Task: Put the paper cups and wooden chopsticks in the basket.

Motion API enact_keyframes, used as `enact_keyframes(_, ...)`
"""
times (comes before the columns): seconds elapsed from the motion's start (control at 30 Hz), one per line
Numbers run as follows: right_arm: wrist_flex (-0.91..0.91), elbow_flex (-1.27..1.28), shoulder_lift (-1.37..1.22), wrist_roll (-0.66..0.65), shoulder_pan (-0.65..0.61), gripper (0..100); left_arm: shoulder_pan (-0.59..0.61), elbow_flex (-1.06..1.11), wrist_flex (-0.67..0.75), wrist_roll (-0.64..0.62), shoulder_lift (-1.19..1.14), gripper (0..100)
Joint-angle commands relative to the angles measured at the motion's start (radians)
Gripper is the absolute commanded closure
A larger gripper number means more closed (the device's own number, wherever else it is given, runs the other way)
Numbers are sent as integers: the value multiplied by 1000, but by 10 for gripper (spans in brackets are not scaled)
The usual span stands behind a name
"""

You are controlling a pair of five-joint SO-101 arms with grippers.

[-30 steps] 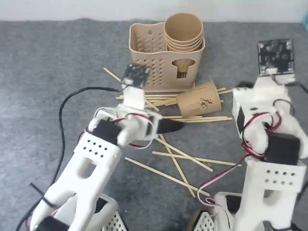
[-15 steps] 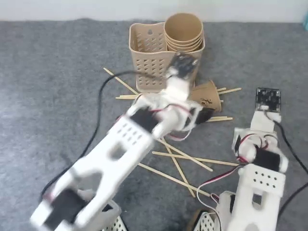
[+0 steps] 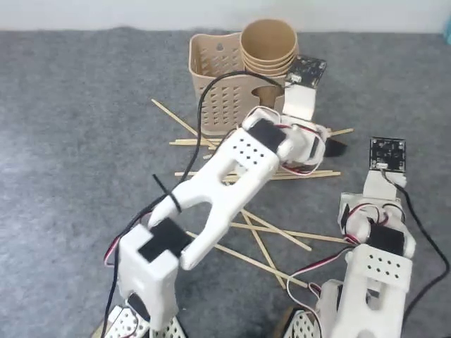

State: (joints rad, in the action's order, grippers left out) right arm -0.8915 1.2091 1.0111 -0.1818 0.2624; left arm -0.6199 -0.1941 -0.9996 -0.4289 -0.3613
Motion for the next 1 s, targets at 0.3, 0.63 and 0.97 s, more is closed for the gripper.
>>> enact_keyframes(0.3,4,-48,19,0,-1,958,12,-127,-183,-146,-32,662)
enact_keyframes(0.63,-45,-83,21,61,-2,902,48,-125,-433,-68,213,662)
enact_keyframes(0.97,-85,-232,18,83,-182,898,273,-114,-651,68,528,662)
